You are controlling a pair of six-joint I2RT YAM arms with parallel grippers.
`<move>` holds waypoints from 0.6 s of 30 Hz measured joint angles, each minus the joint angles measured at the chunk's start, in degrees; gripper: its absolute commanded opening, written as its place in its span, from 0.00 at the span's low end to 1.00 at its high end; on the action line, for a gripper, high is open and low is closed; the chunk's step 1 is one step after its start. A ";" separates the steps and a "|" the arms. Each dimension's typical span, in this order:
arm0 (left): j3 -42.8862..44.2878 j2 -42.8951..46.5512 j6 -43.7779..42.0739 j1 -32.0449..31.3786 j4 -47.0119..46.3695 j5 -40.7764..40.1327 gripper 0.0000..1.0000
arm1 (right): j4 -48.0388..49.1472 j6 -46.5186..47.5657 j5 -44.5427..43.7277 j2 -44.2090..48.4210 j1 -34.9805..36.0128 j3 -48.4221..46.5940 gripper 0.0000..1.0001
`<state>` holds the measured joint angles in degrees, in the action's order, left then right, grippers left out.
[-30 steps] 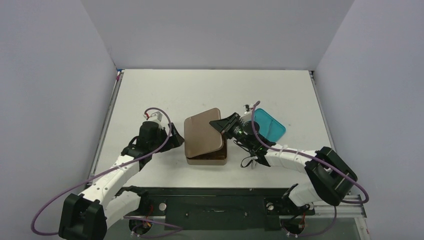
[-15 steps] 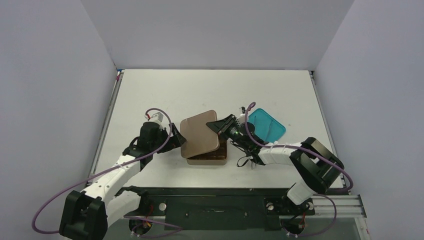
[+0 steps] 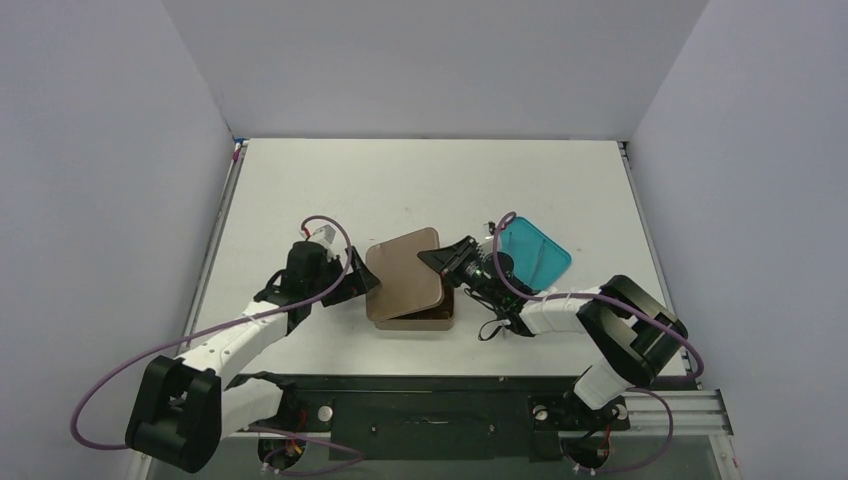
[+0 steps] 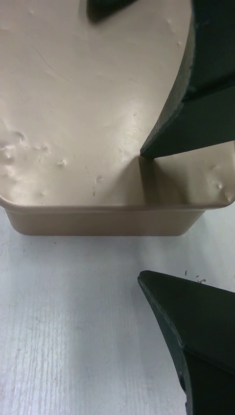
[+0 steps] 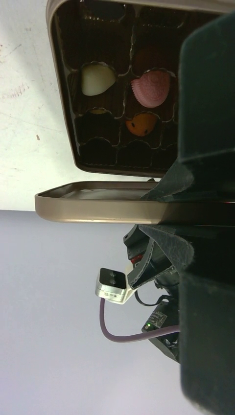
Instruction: Pack the cookies
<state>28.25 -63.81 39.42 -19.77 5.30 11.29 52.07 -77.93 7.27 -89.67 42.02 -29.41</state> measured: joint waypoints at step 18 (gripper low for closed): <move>0.00 -3.08 0.76 0.00 -4.68 5.79 0.58 | 1.92 -1.42 -1.42 -0.13 -0.55 2.78 0.00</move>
<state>28.25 -66.89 40.18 -19.77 0.62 17.08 54.00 -79.35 5.85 -89.80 41.47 -26.63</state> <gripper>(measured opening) 0.624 0.118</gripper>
